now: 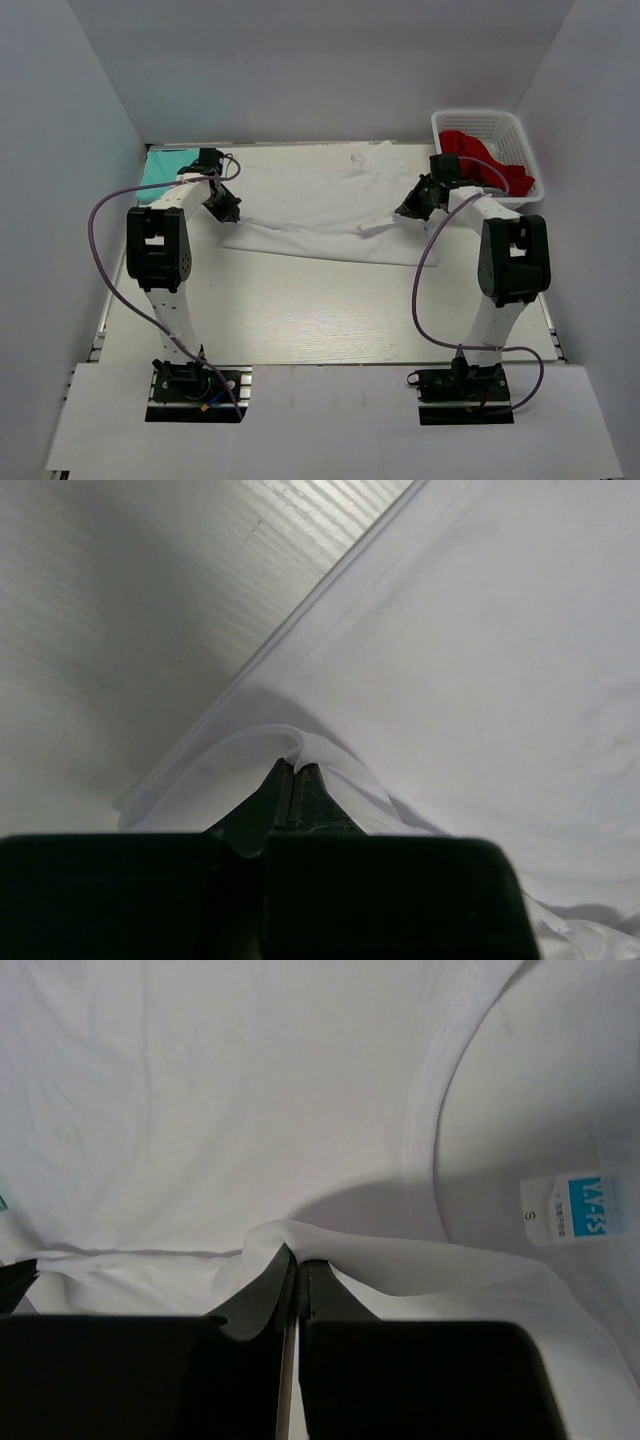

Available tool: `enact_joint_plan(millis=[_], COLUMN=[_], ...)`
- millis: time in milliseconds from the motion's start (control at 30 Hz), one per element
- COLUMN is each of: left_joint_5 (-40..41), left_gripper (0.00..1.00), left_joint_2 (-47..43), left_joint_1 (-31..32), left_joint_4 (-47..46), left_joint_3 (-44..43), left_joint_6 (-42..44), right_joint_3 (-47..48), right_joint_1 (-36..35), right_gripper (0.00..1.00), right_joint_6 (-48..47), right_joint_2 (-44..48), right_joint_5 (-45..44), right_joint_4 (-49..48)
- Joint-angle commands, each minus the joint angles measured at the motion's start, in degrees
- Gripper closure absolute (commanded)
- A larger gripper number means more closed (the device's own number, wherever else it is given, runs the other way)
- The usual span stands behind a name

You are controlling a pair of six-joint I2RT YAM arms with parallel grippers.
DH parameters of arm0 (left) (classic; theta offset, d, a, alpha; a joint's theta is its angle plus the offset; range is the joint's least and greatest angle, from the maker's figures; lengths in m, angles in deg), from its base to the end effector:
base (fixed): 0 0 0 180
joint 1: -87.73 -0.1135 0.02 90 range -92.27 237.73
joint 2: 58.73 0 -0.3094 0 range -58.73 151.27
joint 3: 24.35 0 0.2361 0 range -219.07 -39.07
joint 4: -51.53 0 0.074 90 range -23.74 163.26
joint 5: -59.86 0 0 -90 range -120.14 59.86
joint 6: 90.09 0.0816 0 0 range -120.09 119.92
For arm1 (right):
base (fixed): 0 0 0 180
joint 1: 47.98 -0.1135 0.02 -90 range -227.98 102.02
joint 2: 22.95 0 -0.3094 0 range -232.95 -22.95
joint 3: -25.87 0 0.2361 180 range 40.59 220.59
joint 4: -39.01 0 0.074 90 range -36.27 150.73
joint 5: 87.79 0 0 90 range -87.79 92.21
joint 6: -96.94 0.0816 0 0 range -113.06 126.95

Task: Fold and stack the t-shirts
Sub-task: Fold the flattened tshirt in 1/3 of the way

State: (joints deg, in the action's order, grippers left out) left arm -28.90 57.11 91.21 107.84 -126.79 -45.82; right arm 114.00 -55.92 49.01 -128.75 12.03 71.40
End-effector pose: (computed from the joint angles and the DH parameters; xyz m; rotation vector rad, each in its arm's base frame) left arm 0.4378 -0.0249 0.1913 -1.0160 2.6146 -0.1814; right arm 0.4223 0.0730 0.2212 0.6638 2.4302 0.5828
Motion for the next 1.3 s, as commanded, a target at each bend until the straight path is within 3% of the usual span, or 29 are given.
enact_joint_plan(millis=[0, 33, 67, 100, 167, 233, 267, 333, 467, 633, 733, 1100, 1267], left_joint_5=[2.46, 2.46, 2.46, 2.46, 2.46, 2.98, 2.98, 4.21, 6.24, 6.24, -0.85, -9.84, -6.96], left_gripper=[1.00, 1.00, 0.99, 0.95, 0.65, 0.50, 0.28, 0.00, 0.00, 0.00, 0.00, 0.00, 0.00], left_joint_2=[-0.25, -0.25, 0.44, 0.45, 1.06, 1.06, 0.11, -1.38, -6.13, -12.20, -13.44, -6.24, -4.22], left_joint_1=[-0.15, -0.15, -0.15, -0.15, -0.15, -0.15, -0.15, -0.67, -0.67, 0.90, 0.91, 4.16, 4.78], left_joint_4=[0.61, 0.60, 0.60, 0.60, 2.62, 4.02, 4.03, 5.34, 6.76, 4.31, -1.41, -7.65, -9.59], left_joint_3=[-1.49, -1.49, -1.49, -1.49, -2.01, -3.33, -3.33, -3.85, -3.34, 0.70, 4.57, 9.06, 6.34], left_joint_6=[-0.85, -0.85, -1.37, -1.37, -1.37, -1.37, -1.37, -1.37, -0.32, 2.22, 5.38, 6.54, 4.78], right_joint_3=[4.11, 6.55, 7.44, 8.50, 13.68, 19.55, 20.89, 22.66, 14.52, -2.52, -10.10, -12.76, -13.55], right_joint_1=[0.39, 0.73, 0.56, 0.82, 0.83, 1.18, 1.26, 1.00, 0.04, -0.76, -0.23, -0.23, -0.14], right_gripper=[0.98, 0.92, 0.74, 0.68, 0.56, 0.48, 0.46, 0.41, 0.10, 0.10, 0.10, 0.10, 0.10], right_joint_6=[2.58, 2.93, 3.46, 4.07, 4.78, 5.31, 3.92, 2.59, -3.64, -7.52, -9.27, -10.69, -11.56], right_joint_2=[-2.82, -3.62, -5.37, -7.21, -9.76, -12.06, -13.11, -12.33, -6.27, 4.96, 8.15, 5.52, 5.52], right_joint_5=[-0.16, -0.16, 0.02, 0.19, 0.46, -0.24, 0.36, 0.19, 0.45, -1.38, -0.17, 2.04, 1.60], right_joint_4=[-4.75, -4.93, -6.06, -6.07, -5.98, -4.76, -2.32, -0.89, -0.71, -1.93, -3.61, -5.28, -4.93])
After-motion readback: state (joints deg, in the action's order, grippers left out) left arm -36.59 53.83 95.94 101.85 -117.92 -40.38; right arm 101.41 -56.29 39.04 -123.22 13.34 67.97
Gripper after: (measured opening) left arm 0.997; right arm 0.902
